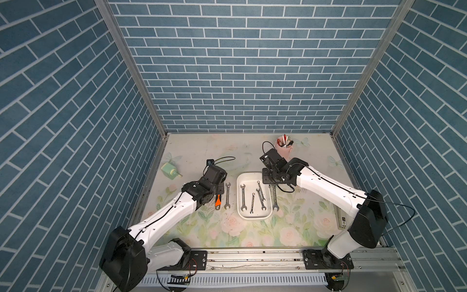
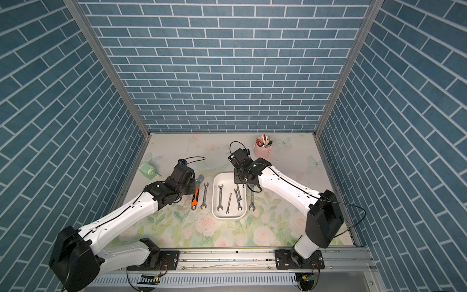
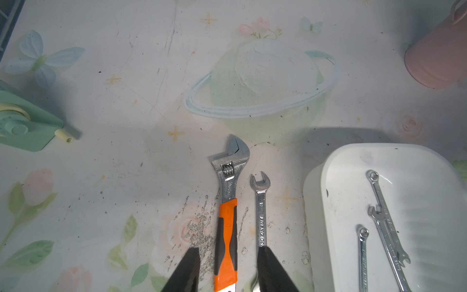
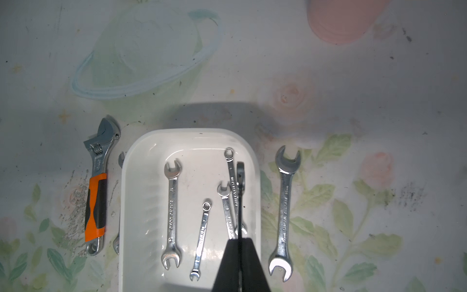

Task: Take out the wrench from the storage box
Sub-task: Place the wrench at the center of the board.

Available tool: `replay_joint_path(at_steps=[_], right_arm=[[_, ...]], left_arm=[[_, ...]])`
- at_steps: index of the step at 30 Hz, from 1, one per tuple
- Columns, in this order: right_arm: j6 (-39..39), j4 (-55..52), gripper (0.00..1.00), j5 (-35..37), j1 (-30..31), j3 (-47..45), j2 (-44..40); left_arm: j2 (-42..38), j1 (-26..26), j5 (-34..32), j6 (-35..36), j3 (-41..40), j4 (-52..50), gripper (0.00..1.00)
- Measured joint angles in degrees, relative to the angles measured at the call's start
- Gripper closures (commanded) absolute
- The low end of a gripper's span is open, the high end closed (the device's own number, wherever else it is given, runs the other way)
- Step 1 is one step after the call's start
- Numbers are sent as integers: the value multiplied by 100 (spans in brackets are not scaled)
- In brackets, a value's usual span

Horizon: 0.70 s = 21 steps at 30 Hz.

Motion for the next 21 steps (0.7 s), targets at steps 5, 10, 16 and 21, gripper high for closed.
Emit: replay_joint_path(at_steps=[5, 10, 16, 21], right_arm=[[-107, -50, 100, 136, -372, -621, -223], [-232, -20, 100, 254, -616, -1250, -225], [-350, 199, 100, 317, -645, -1709, -70], [-396, 431, 100, 319, -662, -1753, 291]], left_arm=[[50, 0, 33, 2, 59, 0, 57], [83, 0, 103, 0, 107, -2, 57], [151, 2, 138, -2, 160, 0, 57], [173, 4, 229, -24, 160, 0, 57]])
